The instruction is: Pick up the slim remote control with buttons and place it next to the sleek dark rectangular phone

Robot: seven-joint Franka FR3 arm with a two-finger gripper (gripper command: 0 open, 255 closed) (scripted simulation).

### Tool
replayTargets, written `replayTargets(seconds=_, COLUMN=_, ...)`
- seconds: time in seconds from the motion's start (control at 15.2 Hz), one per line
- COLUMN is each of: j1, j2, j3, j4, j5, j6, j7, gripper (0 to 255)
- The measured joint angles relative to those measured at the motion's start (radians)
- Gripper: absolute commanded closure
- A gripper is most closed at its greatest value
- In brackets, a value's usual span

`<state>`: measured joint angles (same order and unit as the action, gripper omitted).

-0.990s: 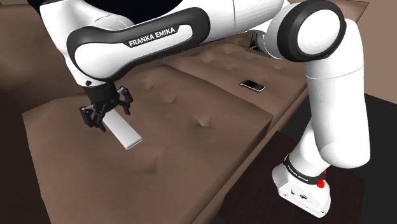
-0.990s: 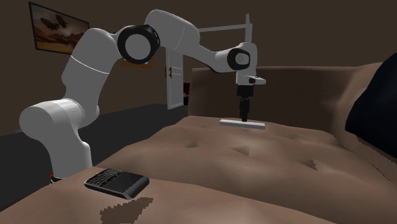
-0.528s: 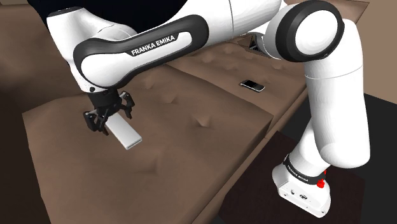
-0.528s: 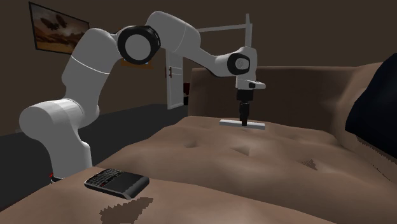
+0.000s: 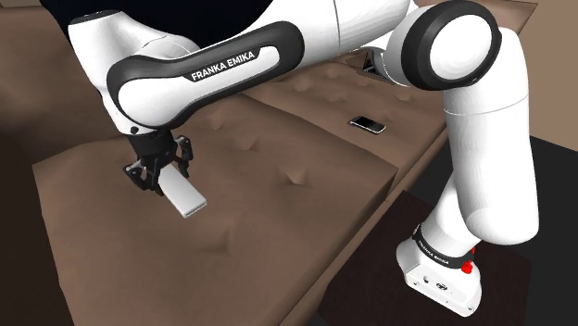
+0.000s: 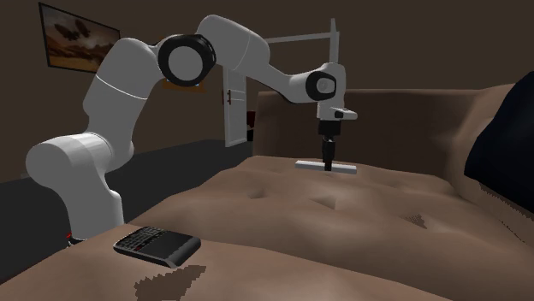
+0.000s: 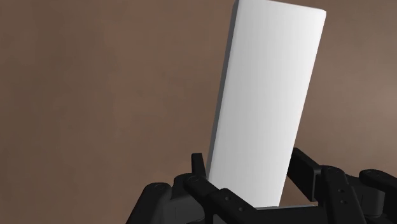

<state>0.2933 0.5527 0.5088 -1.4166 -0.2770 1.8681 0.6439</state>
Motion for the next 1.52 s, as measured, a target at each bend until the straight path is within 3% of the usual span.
replayTargets(seconds=0.53, j1=0.0, j2=-0.006, j3=0.002, j4=0.017, j5=0.004, j6=-0.023, j7=-0.004, gripper=255)
replayTargets(seconds=1.52, j1=0.028, j2=-0.016, j3=0.01, j4=0.209, j5=0.015, j6=-0.218, j7=-0.021, gripper=255)
